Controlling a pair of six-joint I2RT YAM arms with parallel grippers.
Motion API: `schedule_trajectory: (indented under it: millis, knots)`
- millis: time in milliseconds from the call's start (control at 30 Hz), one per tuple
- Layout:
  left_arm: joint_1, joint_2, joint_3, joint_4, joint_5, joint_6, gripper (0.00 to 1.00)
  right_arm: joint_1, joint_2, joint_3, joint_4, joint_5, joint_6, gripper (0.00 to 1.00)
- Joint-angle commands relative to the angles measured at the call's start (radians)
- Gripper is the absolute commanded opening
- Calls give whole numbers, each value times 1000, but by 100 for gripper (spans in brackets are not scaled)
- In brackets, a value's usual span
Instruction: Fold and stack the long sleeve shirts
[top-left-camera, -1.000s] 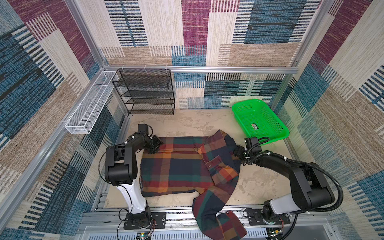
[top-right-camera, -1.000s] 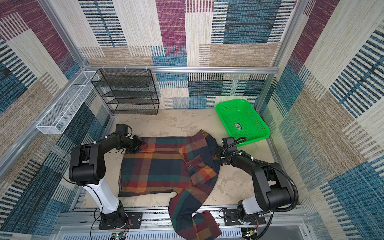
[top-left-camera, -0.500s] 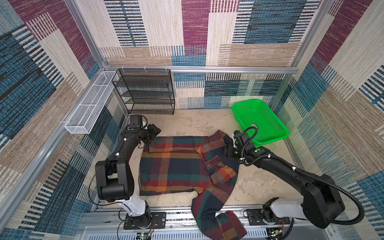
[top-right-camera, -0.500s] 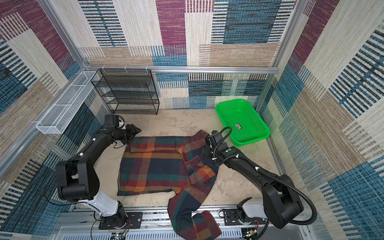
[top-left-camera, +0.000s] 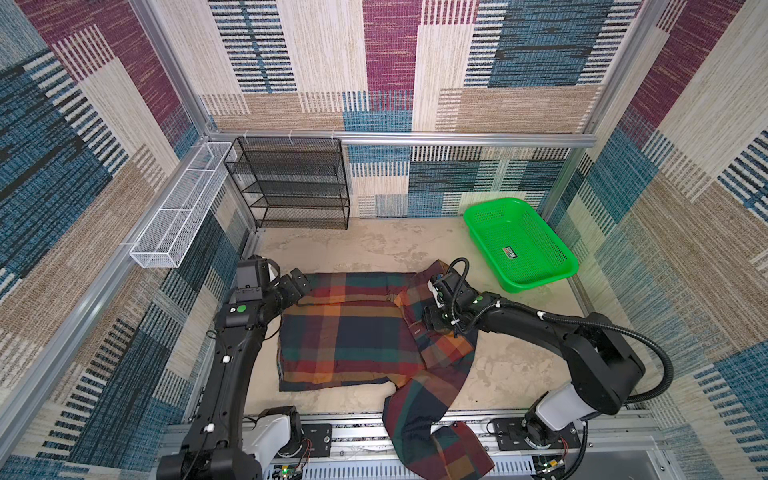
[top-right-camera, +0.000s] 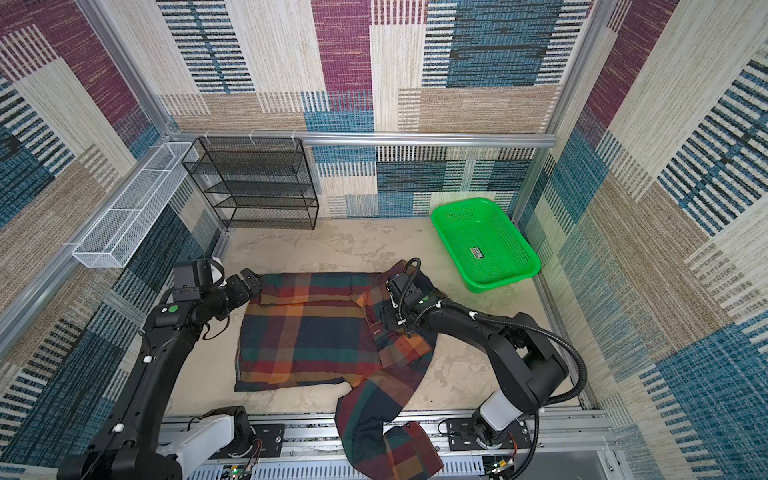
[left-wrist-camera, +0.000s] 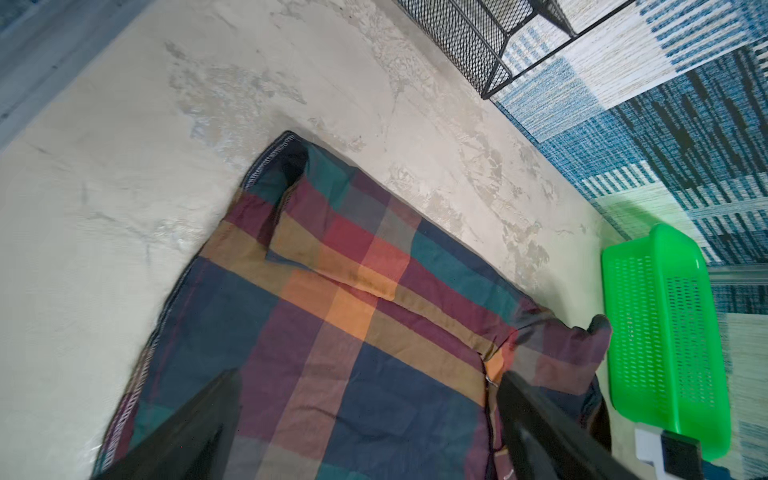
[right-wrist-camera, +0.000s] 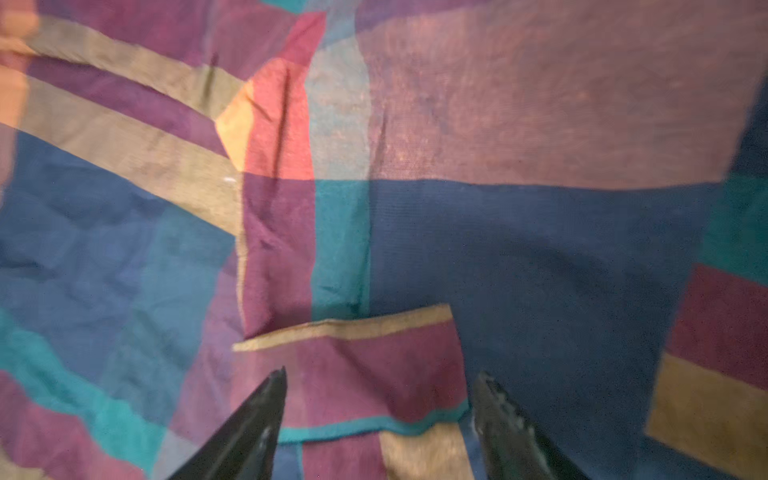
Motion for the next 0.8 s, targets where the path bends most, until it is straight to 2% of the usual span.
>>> schedule_trajectory:
  millis: [0,133,167,267,367,600,767]
  knots:
    - [0,-81,-19,-92,-72,45,99,8,55,10,6,59,-26,60]
    - [-10,-184,-46,-124,-123,62,99,14,84,-6,1,72,-16,54]
    - [-17,-207,-64,-119,-156,65,99,16,73,-14,8,56,-20,49]
    - [-31,-253,-123,-99,-238,73,99,16,45,-25,14,43,-19,25]
    - [-36,-276,-127,-91,-253,68,99,18,10,-20,1,51,-24,12]
    - [-38,-288,-113,-108,-316,65,99,24,-98,35,-57,49,-47,1]
    - [-38,-307,-113,-113,-350,59,99,46,-189,135,-65,-16,-100,0]
